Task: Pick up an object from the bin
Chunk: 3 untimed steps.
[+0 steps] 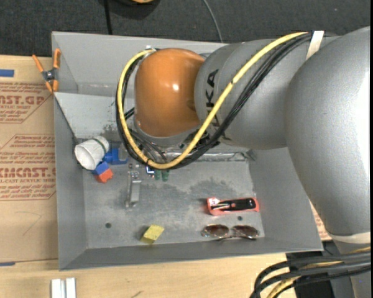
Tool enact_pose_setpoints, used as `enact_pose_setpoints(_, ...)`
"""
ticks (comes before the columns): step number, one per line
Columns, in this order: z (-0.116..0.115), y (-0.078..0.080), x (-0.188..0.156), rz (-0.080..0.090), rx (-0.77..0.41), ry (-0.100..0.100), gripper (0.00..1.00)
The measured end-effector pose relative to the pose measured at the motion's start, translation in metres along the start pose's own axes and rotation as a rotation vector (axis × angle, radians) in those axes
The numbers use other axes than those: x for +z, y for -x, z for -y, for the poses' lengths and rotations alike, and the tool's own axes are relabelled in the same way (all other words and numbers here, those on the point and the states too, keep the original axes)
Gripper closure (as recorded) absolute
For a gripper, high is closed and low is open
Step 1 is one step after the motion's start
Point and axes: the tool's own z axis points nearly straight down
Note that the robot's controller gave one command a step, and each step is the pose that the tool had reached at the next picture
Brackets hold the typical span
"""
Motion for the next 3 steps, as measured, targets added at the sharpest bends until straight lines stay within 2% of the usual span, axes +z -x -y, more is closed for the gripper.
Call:
enact_pose_setpoints(1, 0.001, 0.002, -0.005, 0.007, 0.003, 0.001, 0.00)
enact_pose_setpoints(2, -0.024, 0.021, 0.061, 0.010, -0.022, 0.003, 0.00)
enact_pose_setpoints(3, -0.031, 0.025, 0.091, 0.001, -0.030, 0.001, 0.00)
